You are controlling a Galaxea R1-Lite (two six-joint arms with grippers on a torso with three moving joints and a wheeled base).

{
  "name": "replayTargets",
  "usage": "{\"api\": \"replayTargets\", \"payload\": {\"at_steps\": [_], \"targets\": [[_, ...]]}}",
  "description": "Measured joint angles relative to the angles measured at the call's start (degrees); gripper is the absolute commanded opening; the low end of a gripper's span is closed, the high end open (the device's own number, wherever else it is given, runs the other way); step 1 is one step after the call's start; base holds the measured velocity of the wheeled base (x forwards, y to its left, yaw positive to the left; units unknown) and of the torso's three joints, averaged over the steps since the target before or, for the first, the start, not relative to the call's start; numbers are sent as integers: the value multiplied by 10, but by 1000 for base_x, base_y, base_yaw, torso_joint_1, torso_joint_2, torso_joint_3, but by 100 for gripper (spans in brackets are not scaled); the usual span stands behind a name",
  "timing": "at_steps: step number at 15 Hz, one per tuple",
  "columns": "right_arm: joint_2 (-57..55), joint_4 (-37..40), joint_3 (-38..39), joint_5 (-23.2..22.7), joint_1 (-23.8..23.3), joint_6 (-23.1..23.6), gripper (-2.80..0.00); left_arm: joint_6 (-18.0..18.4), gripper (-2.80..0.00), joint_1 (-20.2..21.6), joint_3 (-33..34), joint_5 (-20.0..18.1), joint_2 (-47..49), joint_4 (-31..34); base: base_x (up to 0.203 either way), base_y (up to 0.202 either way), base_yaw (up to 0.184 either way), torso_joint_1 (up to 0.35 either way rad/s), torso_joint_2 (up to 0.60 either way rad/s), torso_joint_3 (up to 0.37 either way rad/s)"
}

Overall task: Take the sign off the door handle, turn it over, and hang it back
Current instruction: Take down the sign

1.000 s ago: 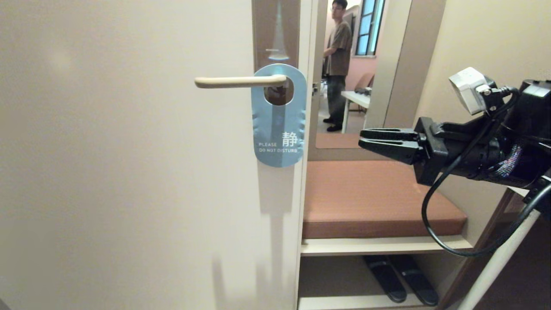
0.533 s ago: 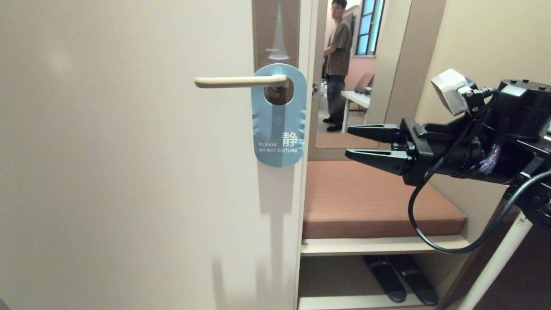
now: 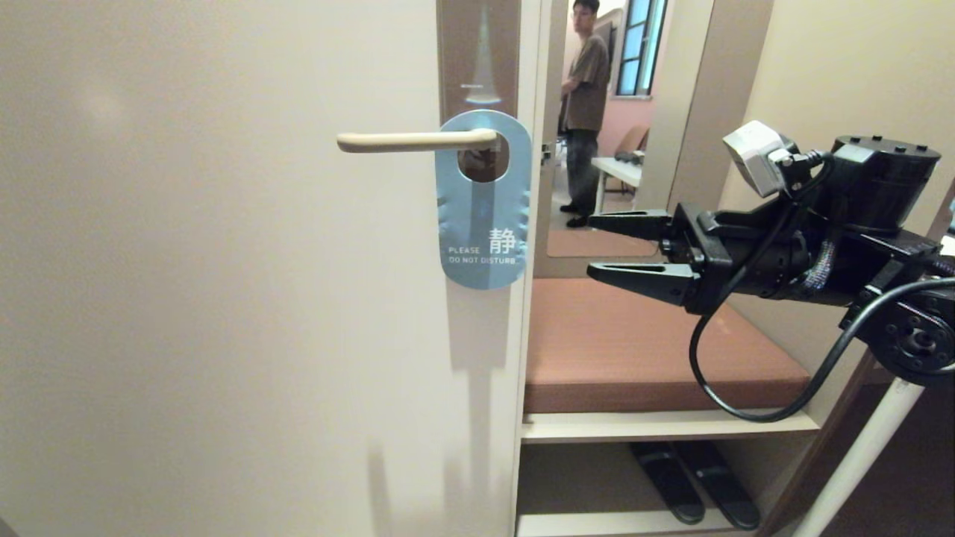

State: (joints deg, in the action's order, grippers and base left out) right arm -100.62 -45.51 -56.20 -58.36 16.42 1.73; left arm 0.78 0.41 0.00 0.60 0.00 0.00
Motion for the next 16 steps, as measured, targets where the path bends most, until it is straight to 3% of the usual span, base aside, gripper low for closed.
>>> {"api": "replayTargets", "payload": {"at_steps": [16], "targets": [[-52, 0, -73, -8, 52, 1, 0, 0, -280, 0, 0, 0, 0, 0, 0, 0, 0, 0, 0, 0]]}}
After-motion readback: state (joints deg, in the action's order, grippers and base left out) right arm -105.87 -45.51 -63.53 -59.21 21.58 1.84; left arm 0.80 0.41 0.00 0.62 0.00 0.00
